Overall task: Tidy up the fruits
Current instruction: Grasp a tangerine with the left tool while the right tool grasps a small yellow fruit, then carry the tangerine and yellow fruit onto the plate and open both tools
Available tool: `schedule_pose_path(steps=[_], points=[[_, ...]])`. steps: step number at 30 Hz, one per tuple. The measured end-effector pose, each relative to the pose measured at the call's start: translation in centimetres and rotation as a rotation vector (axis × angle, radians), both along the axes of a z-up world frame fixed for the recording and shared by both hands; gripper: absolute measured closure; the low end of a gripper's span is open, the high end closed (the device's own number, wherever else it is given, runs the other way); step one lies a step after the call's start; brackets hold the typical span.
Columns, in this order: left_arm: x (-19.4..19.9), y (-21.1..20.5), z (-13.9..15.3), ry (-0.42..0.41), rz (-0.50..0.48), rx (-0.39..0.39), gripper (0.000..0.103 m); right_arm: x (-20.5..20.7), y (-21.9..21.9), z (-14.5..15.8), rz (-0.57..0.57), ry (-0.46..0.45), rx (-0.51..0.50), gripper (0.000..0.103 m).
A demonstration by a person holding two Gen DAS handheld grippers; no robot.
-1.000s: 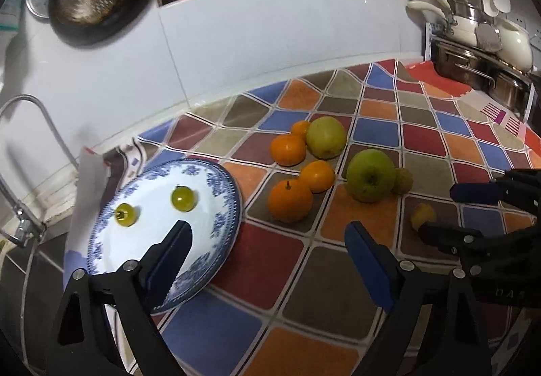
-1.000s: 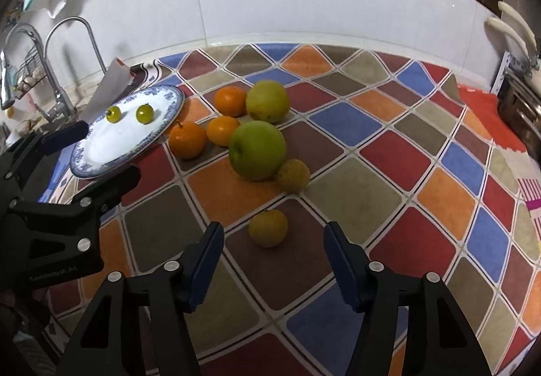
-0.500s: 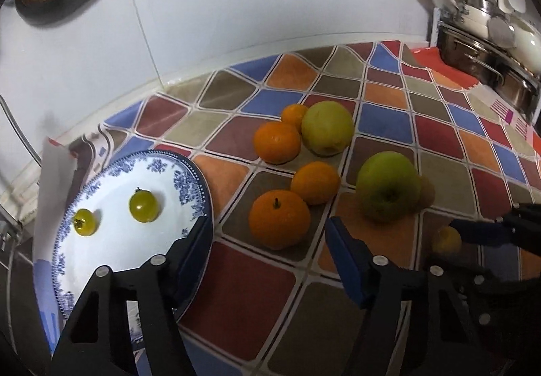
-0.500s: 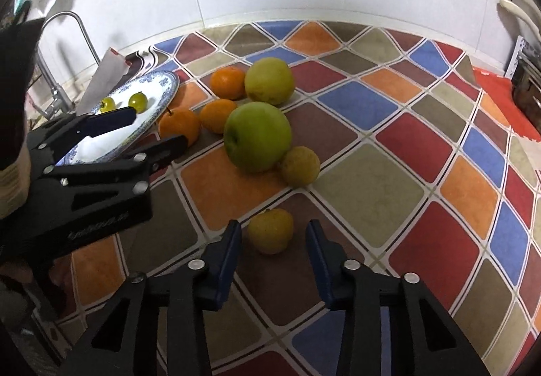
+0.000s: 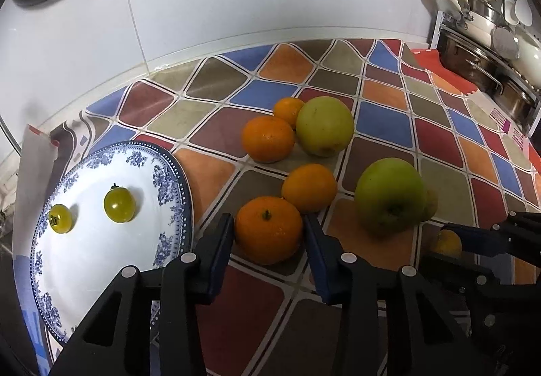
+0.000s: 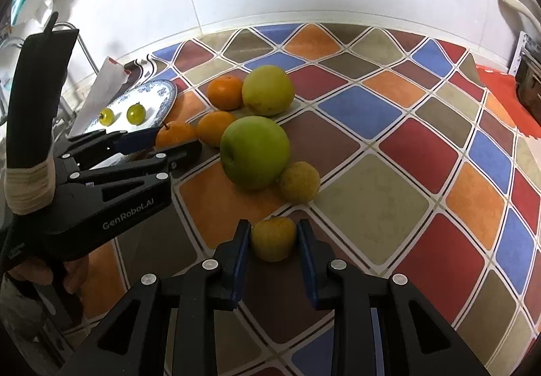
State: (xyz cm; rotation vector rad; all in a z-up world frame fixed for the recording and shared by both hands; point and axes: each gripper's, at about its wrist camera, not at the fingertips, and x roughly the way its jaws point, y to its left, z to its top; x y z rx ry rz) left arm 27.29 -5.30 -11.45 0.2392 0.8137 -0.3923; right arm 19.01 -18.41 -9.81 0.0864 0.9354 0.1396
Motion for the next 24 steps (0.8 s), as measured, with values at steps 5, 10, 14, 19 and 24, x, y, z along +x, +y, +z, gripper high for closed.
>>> schedule_pose_path(steps=[5, 10, 14, 19, 24], points=[[-1.0, 0.5, 0.7, -0.004, 0.007, -0.009, 0.062, -0.2, -0.1, 0.4, 0.004, -0.018, 0.011, 0.074], [-2.5, 1.1, 1.6, -0.018, 0.017, -0.013, 0.062, -0.8, 0.0, 1.1, 0.014, -0.045, 0.013, 0.074], [-3.9, 1.5, 2.6, -0.040, 0.027, -0.017, 0.062, -1.2, 0.2, 1.8, 0.026, -0.071, 0.014, 0.074], [-5.4, 2.2, 3.6, -0.073, 0.050, -0.023, 0.062, -2.2, 0.6, 2.9, 0.044, -0.104, 0.013, 0.074], [-7.3, 3.3, 4.8, -0.106, 0.083, -0.033, 0.062, -3.3, 1.3, 3.9, 0.076, -0.135, 0.008, 0.074]])
